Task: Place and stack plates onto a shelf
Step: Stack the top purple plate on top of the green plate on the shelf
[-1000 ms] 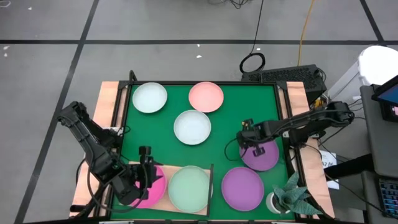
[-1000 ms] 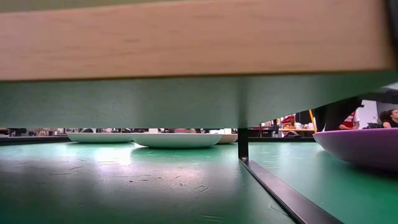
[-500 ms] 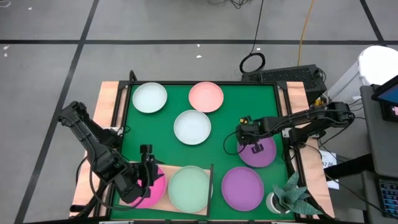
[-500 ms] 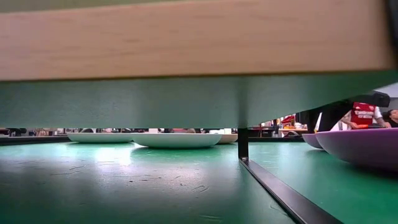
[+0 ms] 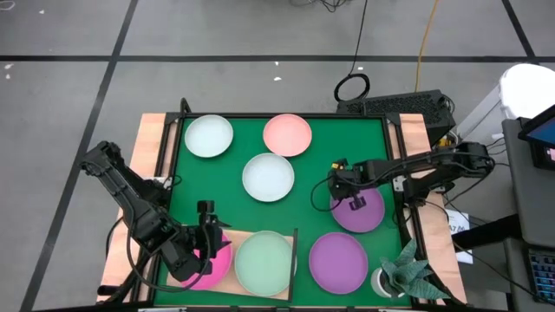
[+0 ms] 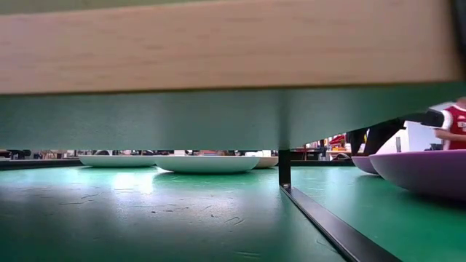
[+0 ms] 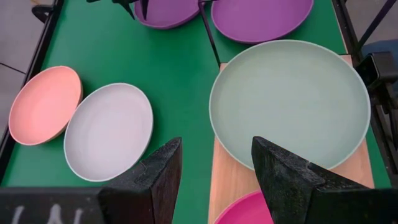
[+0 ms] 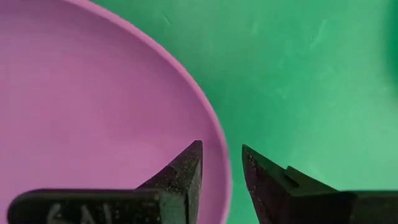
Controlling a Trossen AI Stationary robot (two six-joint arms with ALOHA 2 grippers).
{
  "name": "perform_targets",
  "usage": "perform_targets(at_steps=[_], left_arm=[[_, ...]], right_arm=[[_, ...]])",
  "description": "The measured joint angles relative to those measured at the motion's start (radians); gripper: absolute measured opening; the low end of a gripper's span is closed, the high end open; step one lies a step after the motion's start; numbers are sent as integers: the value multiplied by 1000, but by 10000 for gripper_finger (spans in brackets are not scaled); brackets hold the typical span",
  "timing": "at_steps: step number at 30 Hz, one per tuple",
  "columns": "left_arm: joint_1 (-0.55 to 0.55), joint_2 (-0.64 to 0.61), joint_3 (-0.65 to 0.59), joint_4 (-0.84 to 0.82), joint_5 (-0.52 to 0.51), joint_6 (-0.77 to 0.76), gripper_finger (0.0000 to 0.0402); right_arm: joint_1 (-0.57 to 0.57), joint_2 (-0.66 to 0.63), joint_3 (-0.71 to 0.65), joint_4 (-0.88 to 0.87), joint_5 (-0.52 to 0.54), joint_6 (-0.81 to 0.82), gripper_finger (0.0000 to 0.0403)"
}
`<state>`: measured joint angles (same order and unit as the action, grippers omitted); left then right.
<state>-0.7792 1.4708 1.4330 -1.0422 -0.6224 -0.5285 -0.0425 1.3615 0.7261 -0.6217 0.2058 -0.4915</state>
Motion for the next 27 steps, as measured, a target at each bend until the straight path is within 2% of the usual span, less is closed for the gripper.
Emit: perform_targets(at_steps=[10, 19, 24, 27], left_arm=[[0, 0, 0, 0, 0, 0, 200], [0, 0, 0, -1, 0, 2, 200], [0, 0, 0, -1, 0, 2, 200], [0, 0, 0, -1, 0, 4, 200]], right_arm=[[-94, 17, 0, -25, -80, -108, 91], [-115, 41, 5, -26, -159, -161, 12], [-113, 26, 8, -16, -159, -159, 8], [-110, 19, 56, -81, -163, -123, 3]])
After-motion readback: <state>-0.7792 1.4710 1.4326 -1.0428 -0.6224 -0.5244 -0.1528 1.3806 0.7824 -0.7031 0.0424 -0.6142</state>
